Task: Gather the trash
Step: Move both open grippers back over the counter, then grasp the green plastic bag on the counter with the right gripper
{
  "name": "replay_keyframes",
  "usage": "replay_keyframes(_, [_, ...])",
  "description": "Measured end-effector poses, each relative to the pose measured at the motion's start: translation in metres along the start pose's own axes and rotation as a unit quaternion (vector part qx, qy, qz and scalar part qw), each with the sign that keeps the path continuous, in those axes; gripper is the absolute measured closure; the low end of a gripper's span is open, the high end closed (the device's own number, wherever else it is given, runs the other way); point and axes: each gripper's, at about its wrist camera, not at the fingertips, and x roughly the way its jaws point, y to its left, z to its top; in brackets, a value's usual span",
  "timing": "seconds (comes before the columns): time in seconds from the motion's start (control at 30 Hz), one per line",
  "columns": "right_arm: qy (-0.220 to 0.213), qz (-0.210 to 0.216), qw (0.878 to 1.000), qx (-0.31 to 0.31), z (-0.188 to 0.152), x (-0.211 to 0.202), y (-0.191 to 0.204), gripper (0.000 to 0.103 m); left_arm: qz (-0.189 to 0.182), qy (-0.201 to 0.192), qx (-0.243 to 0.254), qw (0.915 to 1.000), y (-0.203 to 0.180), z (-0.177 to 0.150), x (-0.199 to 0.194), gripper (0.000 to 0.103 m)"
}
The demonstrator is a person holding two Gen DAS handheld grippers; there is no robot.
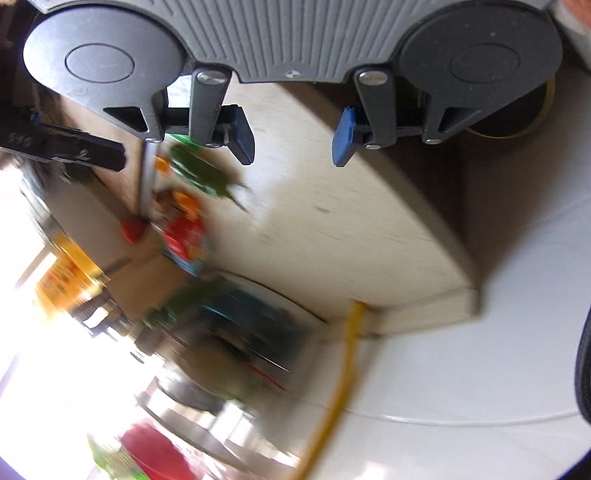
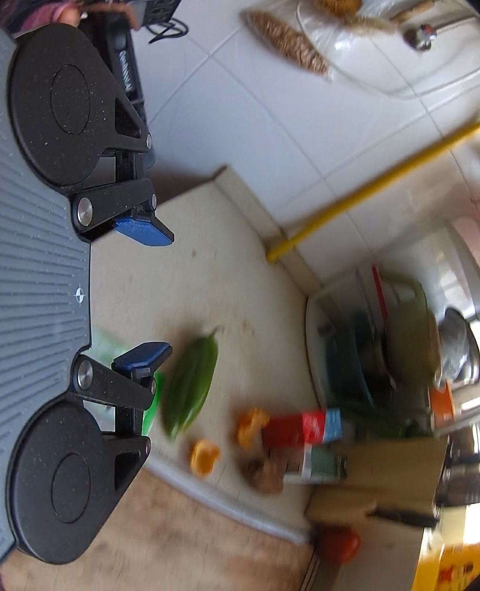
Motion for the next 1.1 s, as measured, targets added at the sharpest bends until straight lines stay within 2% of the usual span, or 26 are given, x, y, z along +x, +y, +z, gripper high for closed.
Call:
replay_keyframes(0.13, [-0.004,-0.022,0.999,0.034,-0.002,-0.009,-0.034,0.037,-0.051,0.037,0.024,0.9977,-0.035,-0.007,0.026,0.059])
replay_keyframes(0.27, [-0.005,-0.016,0.998,0.059,0.001,-0.011,-0.054,0.036,-0.092,0.079,0.052,0.9912,-0.063,-0.016,0.05,0.059])
replay_keyframes(0.37, [0.001,-0.01,0.997,0.075,0.001,-0.009,-0.068,0.035,-0.127,0.112,0.025,0.9852,-0.061,-0.019,0.066,0.059])
replay_keyframes(0.47, [0.007,0.003,0.996,0.089,0.001,-0.009,-0.079,0.035,-0.17,0.151,-0.014,0.9736,-0.053,-0.018,0.077,0.059])
replay_keyframes(0.63, [0.013,0.025,0.995,0.092,0.001,-0.007,-0.088,0.035,-0.179,0.175,-0.027,0.9678,-0.037,-0.02,0.061,0.059])
replay_keyframes(0.83, [0.03,0.037,0.994,0.101,0.002,0.001,-0.096,0.034,-0.216,0.218,-0.125,0.9436,-0.012,-0.038,0.079,0.058])
replay_keyframes(0.9, [0.035,0.041,0.994,0.098,0.004,0.003,-0.097,0.034,-0.222,0.235,-0.141,0.9357,-0.01,-0.045,0.089,0.058])
replay_keyframes(1.0, [0.033,0.048,0.993,0.098,0.006,0.001,-0.099,0.034,-0.221,0.256,-0.154,0.9282,-0.007,-0.056,0.1,0.056])
replay_keyframes(1.1, [0.028,0.054,0.993,0.103,0.008,-0.002,-0.103,0.032,-0.247,0.261,-0.201,0.9115,0.002,-0.061,0.108,0.056])
